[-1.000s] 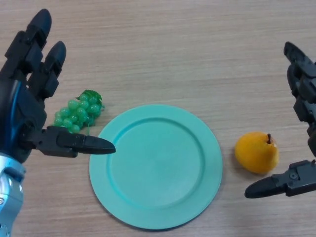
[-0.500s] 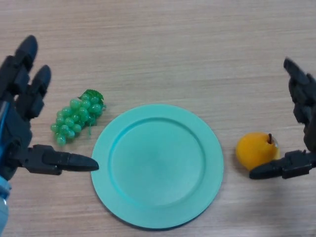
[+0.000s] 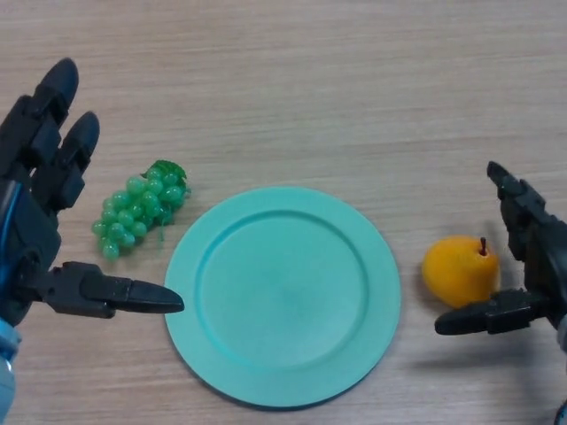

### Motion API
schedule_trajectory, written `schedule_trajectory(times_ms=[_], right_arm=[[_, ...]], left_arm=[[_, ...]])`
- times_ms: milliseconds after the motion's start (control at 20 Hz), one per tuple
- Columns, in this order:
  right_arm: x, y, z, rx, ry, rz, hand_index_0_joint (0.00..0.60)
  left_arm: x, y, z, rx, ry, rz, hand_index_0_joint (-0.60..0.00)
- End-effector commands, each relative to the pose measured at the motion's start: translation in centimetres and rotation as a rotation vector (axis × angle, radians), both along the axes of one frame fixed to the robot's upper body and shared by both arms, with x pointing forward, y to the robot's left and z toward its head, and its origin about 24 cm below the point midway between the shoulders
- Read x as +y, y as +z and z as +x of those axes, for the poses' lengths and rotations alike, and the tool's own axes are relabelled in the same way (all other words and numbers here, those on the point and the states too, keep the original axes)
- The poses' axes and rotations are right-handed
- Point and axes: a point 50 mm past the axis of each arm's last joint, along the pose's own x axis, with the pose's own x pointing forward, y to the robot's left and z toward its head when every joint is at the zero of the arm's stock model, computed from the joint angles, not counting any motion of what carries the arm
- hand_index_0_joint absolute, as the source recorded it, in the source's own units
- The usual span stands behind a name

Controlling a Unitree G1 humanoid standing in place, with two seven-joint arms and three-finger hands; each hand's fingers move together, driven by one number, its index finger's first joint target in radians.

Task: Pick up the yellow pear and place it on the plate

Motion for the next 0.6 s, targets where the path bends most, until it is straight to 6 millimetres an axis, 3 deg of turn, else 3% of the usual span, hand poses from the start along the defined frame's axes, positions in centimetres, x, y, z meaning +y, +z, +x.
schedule_trajectory(times_ms=[50,100,150,200,400,600], right_arm=[[-0.8,4.1,1.2,-0.258,-0.031,-0.020,0.250],[-1.0,4.0,1.3,-0.268,-0.057,-0.038,0.349],[-1.3,3.7,1.6,-0.286,-0.100,-0.074,0.499],[-1.4,3.2,1.7,-0.291,-0.132,-0.122,0.582],[-0.5,2.0,1.2,-0.199,-0.069,-0.184,0.600],[0.5,4.5,0.6,-0.242,-0.043,-0.222,0.600]], left_arm=[[0.3,3.1,-0.9,-0.191,0.002,0.019,0.000],[0.3,3.0,-0.9,-0.187,-0.003,0.022,0.000],[0.2,2.9,-0.9,-0.181,-0.008,0.027,0.000],[0.2,2.8,-0.8,-0.172,-0.004,0.018,0.000],[-0.2,3.1,-1.0,-0.184,0.000,0.014,0.000],[0.2,3.2,-1.3,-0.200,0.016,-0.003,0.000]])
